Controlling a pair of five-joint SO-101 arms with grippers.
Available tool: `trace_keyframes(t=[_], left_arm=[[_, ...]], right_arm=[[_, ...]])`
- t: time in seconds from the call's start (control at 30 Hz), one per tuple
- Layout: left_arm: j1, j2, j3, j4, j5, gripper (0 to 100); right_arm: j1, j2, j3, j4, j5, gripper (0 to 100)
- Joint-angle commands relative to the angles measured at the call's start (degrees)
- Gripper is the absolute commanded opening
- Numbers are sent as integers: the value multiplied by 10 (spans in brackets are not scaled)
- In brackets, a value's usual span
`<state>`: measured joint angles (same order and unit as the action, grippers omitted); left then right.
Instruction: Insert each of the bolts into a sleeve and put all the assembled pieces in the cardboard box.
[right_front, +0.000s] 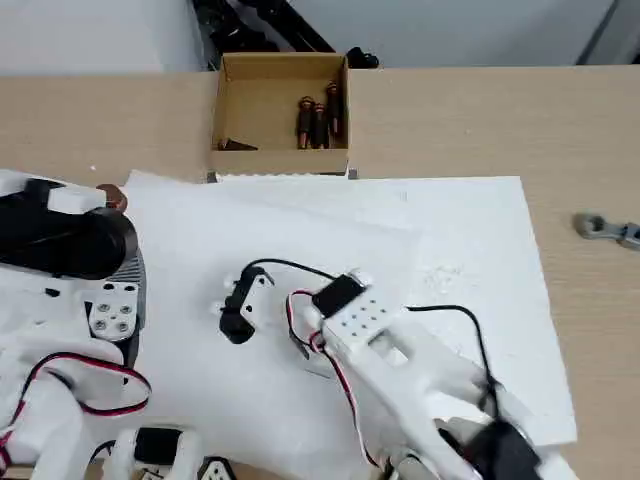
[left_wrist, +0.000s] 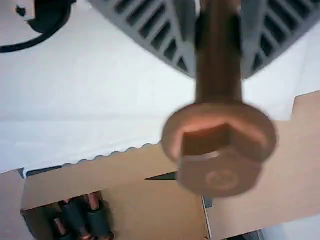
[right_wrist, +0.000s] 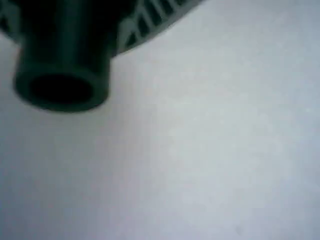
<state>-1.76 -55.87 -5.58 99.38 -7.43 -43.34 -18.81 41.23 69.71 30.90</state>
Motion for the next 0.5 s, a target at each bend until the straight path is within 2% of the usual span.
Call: trace_keyframes(t=[0.0,0.17,0.3,0.47], left_arm=[[-1,2,1,-17,0,6],[-1,3,11,-64,0,6],[-1,1,60,-89,0,6],[0,1,106,-132,0,6]], right_arm=[[19,-138,-10,7,-40,9],[62,-349,-10,-20,-97,3],[87,-500,-10,-56,-100,3],[131,-629,-6,-53,-98,3]])
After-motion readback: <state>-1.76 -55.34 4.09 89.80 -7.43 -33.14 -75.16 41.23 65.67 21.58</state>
